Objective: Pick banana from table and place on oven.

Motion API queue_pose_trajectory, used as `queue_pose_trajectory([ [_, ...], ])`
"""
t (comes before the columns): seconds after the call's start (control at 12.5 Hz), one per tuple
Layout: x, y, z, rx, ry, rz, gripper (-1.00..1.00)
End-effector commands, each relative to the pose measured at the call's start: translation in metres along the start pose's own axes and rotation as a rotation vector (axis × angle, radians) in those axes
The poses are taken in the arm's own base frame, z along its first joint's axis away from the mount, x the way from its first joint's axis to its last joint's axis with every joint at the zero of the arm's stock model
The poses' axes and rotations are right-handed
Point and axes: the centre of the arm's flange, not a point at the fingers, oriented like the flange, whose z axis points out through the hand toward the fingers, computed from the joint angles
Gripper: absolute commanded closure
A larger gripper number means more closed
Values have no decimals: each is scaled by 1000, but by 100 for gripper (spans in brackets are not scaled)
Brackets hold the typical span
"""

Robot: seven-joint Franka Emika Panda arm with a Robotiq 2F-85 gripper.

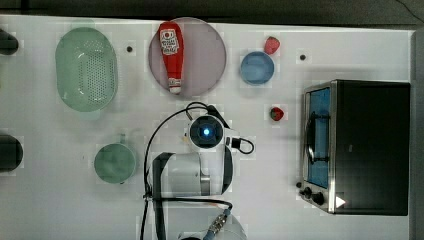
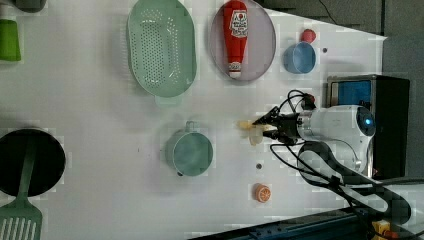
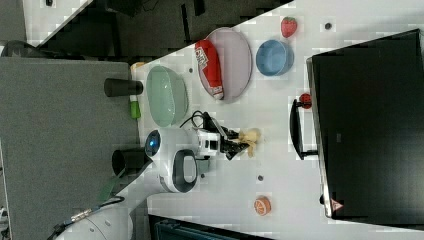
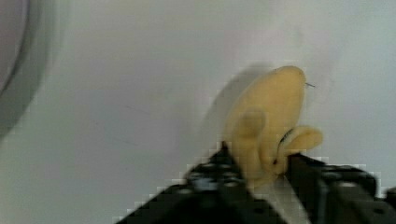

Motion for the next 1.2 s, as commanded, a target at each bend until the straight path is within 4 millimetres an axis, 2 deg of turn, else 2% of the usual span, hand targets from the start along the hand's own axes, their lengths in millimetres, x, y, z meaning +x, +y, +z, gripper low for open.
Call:
queue_pose_trajectory([
  [0.08,8,-7,-22,34,28,32,61],
  [0.16,9,-10,-37,54,43,29,61],
  [0.32,12,-17,-88,112,87,26,61],
  [0.56,18,-18,-191,119,109,36,61],
  [0.72,23,-10,-261,81,90,58,61],
  [0.88,33,5,-318,60,74,92,61],
  [1.04,53,25,-359,76,76,143,61],
  [1.2,85,50,-385,105,90,197,61],
])
